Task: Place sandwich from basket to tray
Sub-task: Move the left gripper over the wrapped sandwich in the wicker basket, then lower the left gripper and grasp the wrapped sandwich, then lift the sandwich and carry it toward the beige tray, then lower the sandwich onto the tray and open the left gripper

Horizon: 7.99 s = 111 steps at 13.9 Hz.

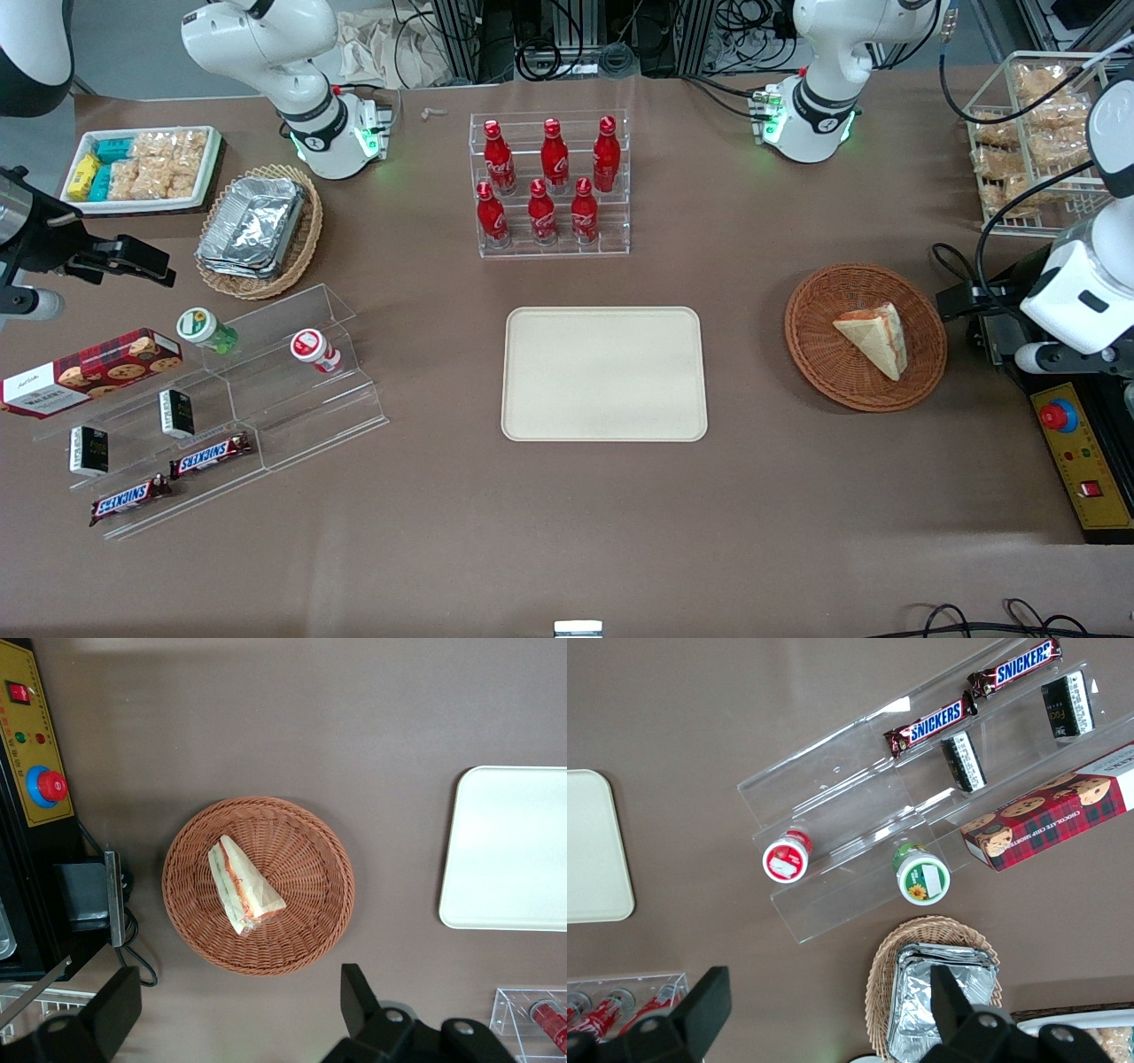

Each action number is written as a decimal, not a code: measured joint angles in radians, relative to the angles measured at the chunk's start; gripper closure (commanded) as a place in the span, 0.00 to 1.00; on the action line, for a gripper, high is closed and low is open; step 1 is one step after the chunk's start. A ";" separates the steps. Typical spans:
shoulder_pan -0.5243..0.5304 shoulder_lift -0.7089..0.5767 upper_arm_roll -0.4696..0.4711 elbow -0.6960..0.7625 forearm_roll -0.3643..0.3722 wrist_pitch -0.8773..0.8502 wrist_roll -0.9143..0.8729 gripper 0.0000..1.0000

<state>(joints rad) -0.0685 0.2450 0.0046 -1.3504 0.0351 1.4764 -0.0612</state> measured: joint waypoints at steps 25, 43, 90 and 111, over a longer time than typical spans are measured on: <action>0.035 -0.139 0.008 -0.243 0.000 0.081 -0.090 0.00; 0.035 -0.149 0.039 -0.928 0.021 0.766 -0.544 0.00; -0.129 0.290 -0.351 -0.100 -0.014 0.259 -0.556 1.00; -0.149 0.426 -0.340 -0.061 0.055 0.354 -0.583 0.00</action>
<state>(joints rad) -0.2175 0.6711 -0.3354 -1.4118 0.0897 1.8304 -0.6438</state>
